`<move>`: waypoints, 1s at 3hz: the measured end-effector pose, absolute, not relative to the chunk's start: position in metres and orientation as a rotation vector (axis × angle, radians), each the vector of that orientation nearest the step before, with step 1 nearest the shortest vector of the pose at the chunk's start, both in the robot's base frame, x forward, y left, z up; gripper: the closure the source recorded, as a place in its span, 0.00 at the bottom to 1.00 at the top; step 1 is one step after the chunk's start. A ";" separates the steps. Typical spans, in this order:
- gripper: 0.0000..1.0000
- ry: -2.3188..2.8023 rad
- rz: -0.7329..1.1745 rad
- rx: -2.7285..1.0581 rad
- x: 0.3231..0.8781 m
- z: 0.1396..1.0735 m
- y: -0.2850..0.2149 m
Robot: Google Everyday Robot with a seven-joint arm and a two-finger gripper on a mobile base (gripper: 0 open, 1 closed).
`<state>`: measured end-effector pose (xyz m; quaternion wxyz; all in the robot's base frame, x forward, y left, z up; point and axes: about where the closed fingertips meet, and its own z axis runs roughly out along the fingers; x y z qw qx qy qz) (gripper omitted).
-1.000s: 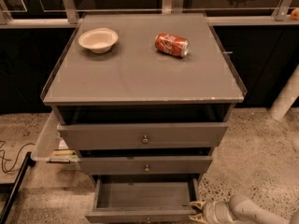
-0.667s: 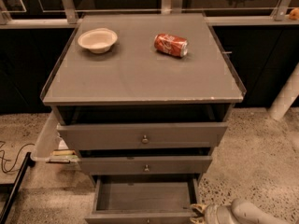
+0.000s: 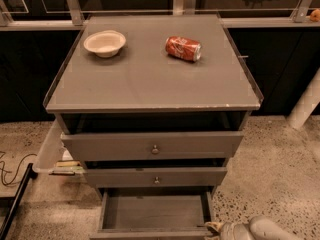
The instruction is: Open bottom drawer
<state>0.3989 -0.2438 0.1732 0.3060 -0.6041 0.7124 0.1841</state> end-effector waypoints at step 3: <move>0.64 1.881 0.559 -1.587 0.393 0.166 -0.241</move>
Offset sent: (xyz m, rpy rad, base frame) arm -0.0200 0.0015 -0.0401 0.1391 0.1254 0.0330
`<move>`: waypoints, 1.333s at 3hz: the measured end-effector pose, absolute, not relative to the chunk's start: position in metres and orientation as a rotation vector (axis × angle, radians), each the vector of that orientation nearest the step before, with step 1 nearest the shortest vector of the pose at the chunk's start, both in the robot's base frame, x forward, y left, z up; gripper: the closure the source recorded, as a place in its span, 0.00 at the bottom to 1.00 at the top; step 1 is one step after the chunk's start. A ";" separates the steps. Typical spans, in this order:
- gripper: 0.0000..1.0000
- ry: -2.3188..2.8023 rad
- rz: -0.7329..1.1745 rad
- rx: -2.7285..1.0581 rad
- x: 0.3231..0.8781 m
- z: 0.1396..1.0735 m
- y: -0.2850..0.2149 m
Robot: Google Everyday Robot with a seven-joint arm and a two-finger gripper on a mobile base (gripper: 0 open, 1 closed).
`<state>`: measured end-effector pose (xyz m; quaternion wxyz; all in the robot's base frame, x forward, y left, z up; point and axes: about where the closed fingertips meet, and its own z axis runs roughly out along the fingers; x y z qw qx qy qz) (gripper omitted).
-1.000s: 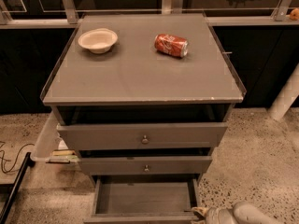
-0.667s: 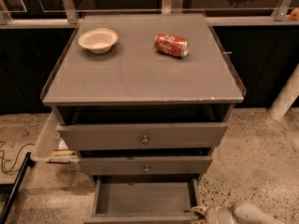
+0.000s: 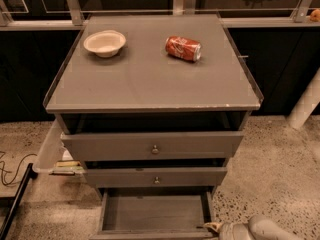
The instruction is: Open bottom drawer
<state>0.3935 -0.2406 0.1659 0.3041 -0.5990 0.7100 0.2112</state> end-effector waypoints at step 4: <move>1.00 1.894 0.609 -1.575 0.368 0.170 -0.242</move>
Offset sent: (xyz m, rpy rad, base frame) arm -0.1339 -0.0470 -0.0133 0.0729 0.1352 -0.0371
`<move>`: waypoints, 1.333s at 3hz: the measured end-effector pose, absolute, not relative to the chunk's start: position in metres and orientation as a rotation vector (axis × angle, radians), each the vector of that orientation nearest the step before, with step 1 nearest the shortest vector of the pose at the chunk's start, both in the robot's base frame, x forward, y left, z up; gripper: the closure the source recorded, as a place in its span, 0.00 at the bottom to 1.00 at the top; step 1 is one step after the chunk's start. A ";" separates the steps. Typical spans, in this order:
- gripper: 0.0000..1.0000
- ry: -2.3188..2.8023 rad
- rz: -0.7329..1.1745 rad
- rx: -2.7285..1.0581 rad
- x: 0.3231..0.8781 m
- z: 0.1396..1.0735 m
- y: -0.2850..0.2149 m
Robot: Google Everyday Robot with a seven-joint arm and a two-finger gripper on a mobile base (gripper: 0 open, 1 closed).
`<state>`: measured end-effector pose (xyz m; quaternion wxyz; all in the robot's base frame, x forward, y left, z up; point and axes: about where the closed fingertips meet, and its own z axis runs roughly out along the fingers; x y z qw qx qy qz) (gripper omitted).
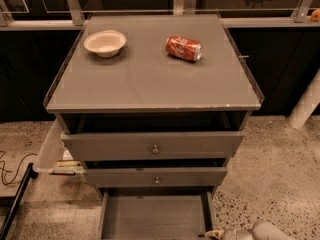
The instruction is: Open bottom drawer
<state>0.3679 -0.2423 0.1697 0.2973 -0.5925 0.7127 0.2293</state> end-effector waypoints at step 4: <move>0.11 1.894 0.610 -1.575 0.368 0.170 -0.242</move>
Offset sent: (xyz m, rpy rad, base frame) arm 0.0000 0.0000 0.0000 0.0000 0.0000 0.0000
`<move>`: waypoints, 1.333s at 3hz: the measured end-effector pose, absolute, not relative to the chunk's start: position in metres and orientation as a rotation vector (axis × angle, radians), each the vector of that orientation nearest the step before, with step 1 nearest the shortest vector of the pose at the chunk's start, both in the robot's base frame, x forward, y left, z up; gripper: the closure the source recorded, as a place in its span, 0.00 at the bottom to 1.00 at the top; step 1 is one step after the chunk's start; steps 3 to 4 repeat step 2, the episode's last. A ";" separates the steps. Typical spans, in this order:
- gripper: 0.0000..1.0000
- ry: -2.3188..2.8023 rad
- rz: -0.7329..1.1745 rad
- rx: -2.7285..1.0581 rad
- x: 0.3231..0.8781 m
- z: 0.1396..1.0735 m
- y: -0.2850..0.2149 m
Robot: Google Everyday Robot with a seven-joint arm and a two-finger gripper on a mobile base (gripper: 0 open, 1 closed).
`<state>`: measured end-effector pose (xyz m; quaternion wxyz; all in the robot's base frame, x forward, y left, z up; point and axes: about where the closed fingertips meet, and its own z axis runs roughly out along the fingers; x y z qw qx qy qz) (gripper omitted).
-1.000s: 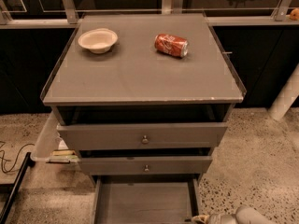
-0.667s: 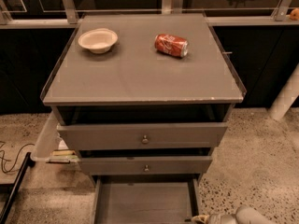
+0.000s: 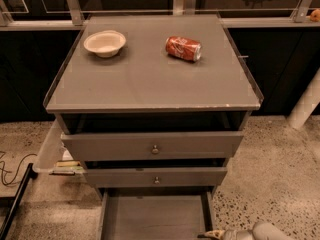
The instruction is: Open bottom drawer
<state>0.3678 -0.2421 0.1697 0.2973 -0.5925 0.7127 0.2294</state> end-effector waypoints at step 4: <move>0.00 1.894 0.610 -1.575 0.368 0.170 -0.242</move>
Offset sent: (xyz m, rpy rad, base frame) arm 0.0000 0.0000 0.0000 0.0000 0.0000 0.0000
